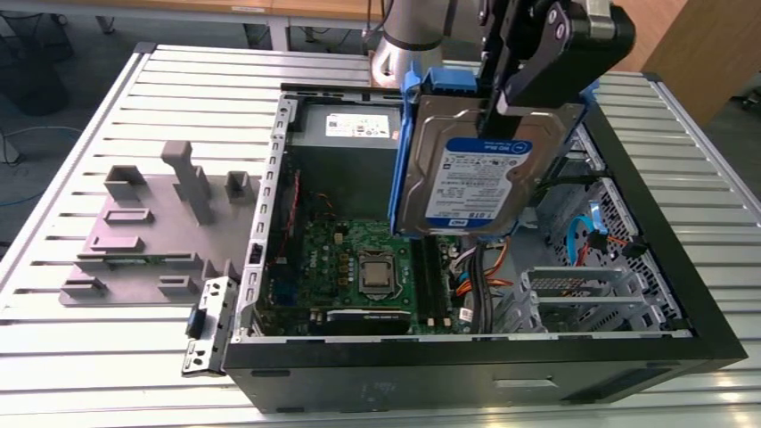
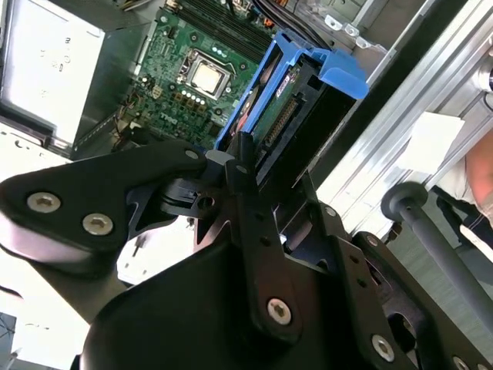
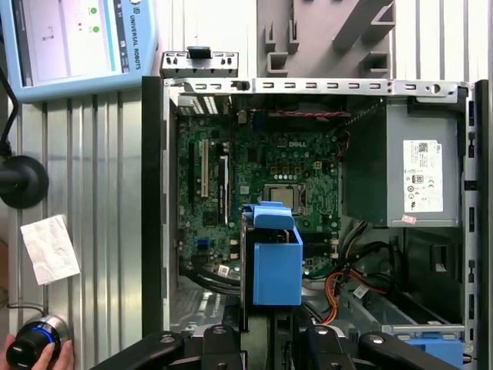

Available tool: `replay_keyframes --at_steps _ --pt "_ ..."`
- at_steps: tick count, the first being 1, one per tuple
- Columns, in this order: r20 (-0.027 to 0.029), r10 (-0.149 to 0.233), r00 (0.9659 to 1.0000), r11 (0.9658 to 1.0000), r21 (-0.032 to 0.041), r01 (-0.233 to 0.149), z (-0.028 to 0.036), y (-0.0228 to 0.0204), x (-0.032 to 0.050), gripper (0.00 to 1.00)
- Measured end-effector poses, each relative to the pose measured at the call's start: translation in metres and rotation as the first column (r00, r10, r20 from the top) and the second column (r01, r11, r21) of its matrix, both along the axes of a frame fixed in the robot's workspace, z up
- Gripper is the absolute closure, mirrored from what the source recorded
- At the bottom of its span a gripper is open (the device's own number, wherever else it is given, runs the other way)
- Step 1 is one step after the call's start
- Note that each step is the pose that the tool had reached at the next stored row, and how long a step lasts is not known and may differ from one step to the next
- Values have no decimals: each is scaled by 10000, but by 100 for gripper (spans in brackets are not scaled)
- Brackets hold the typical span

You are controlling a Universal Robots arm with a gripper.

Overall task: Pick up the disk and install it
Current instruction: 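Pick up the disk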

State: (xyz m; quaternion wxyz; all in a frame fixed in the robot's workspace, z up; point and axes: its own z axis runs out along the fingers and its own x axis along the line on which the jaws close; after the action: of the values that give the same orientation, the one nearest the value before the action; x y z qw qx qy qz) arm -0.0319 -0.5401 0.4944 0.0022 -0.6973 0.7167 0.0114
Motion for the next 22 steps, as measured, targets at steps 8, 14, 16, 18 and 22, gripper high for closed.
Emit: replay_keyframes --at_steps 8,14,16,18,22 --pt "0 -166 9999 9999 0 166 -43 -90 8 65" --pt "0 -280 9996 9996 0 280 -72 -161 13 65" --pt "0 -319 9995 9995 1 319 -84 -186 15 65" --pt "0 -357 9994 9994 1 357 -95 -212 17 65" --pt "0 -436 9991 9991 1 436 -117 -256 22 65"
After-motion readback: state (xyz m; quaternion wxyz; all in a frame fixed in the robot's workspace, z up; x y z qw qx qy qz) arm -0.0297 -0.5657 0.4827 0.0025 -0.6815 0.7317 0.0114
